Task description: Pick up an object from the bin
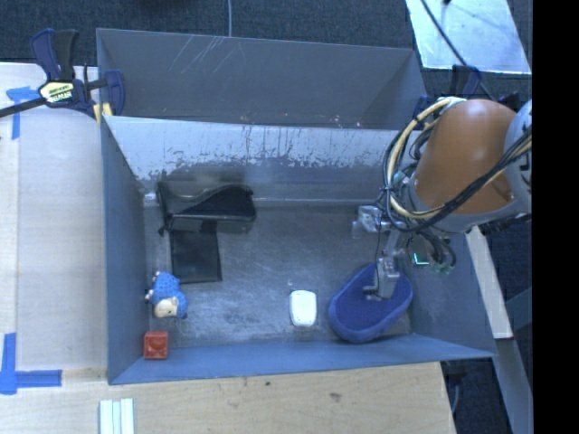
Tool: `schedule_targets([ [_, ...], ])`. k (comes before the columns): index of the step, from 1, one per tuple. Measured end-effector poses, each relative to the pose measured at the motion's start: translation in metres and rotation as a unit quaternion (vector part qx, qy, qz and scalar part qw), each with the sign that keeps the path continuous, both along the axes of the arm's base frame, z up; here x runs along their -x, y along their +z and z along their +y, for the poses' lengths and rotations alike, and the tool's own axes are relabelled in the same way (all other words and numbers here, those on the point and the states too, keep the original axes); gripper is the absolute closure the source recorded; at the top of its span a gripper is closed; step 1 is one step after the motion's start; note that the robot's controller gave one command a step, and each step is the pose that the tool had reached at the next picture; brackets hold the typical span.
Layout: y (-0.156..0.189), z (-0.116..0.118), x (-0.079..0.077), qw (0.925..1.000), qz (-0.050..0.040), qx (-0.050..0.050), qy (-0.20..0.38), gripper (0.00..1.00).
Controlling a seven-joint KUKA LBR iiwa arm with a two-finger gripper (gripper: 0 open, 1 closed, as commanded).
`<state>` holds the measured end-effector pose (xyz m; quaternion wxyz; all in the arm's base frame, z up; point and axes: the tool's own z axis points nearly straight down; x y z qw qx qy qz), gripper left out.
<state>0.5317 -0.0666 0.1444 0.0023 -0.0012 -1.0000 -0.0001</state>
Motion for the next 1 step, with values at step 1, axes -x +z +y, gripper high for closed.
schedule_targets([
  [1, -0.0765, 0.0167, 0.0458, 0.9997, -0.0042, 0.000, -0.023, 0.00],
])
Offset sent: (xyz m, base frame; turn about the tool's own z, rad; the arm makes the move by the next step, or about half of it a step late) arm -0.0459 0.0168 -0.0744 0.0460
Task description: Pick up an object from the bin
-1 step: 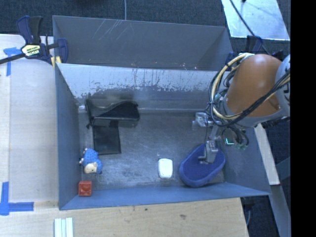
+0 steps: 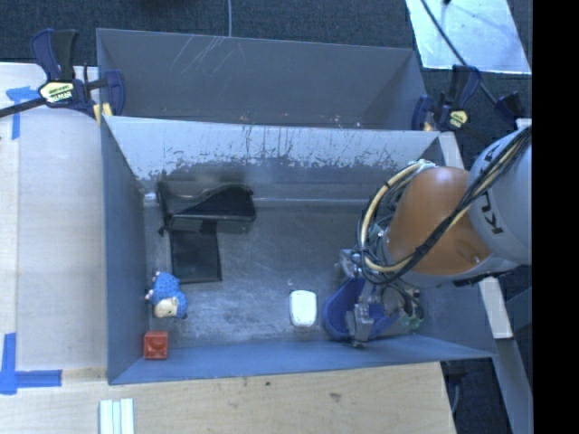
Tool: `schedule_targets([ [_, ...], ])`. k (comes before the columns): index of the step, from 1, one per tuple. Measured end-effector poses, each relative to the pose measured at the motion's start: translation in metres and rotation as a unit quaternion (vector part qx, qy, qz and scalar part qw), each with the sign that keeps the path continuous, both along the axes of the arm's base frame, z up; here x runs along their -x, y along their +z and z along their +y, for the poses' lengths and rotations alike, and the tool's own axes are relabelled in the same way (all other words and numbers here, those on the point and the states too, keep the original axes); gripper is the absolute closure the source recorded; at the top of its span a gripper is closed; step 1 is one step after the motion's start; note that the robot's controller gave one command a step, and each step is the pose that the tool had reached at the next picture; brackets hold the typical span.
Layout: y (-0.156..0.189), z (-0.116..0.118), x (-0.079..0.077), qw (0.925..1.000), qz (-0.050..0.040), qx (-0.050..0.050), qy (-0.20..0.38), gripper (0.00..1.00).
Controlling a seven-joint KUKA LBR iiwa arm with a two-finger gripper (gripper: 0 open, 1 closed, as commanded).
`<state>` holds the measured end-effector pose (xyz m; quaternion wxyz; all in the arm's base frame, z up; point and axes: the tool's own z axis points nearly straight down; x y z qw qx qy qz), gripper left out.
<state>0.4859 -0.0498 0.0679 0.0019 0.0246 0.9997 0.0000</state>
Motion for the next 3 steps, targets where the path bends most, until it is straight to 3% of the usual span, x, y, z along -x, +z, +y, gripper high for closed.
schedule_targets([
  [1, 0.005, -0.001, -0.005, 1.0000, -0.0064, 0.001, 0.001, 1.00],
  [2, 0.112, 0.017, -0.072, 1.0000, -0.0055, 0.000, -0.001, 1.00],
  [3, 0.150, 0.015, -0.096, 0.9944, -0.0023, 0.001, 0.106, 1.00],
])
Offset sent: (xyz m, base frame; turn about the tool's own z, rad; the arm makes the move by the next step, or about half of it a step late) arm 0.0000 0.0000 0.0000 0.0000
